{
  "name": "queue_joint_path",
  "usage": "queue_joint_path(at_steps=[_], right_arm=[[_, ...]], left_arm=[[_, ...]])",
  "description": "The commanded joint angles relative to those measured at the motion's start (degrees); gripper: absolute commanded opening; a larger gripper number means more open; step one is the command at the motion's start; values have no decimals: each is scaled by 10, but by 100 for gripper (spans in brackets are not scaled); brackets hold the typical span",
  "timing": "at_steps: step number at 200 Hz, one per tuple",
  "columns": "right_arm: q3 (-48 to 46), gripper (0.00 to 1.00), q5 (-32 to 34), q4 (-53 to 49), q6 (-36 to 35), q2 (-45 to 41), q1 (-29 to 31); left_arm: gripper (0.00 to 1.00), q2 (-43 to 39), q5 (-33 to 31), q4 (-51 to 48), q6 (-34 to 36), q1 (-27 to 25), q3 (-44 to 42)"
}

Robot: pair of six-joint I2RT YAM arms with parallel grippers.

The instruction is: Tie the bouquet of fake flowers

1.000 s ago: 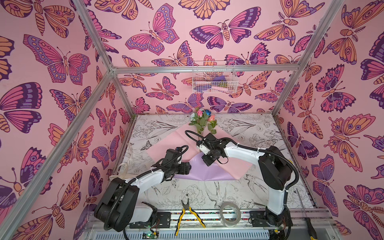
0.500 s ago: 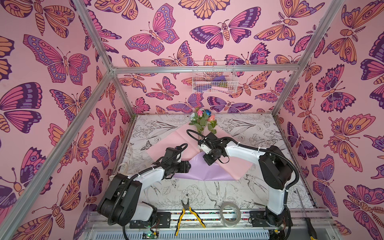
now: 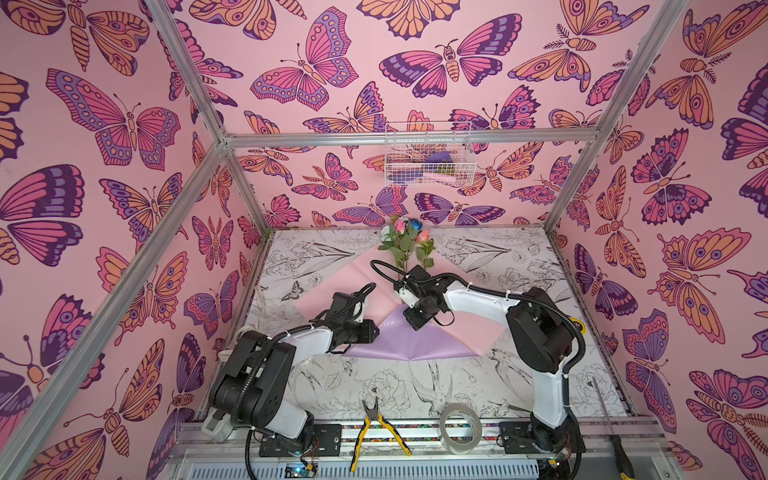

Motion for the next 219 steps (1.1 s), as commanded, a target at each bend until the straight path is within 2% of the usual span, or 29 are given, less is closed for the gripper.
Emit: queue_joint_path(at_steps=[1, 34, 83, 126, 156, 166, 180, 219], right_arm=[[17, 3, 8, -7, -1, 6, -7], [5, 15, 22, -11, 16, -18, -7], [-29, 43, 79, -42, 86, -95, -7], [-93, 54, 116, -56, 150, -181, -6], [-145, 53, 118, -69, 187, -248, 7], [-162, 49, 104, -72, 201, -282, 18], [-191, 38, 78, -69, 238, -304, 34], [-250, 27, -2, -9, 311, -287, 60]], left_arm=[[16, 19, 21, 12, 1, 7, 13], [0, 39, 27, 17, -3, 9, 19], [0, 60, 35, 17, -6, 12, 24], [0, 66, 40, 23, -11, 12, 22], [0, 66, 47, 31, -18, 13, 20], [0, 66, 49, 33, -20, 13, 19], [0, 67, 53, 37, -22, 13, 18], [0, 68, 63, 40, -27, 13, 18]])
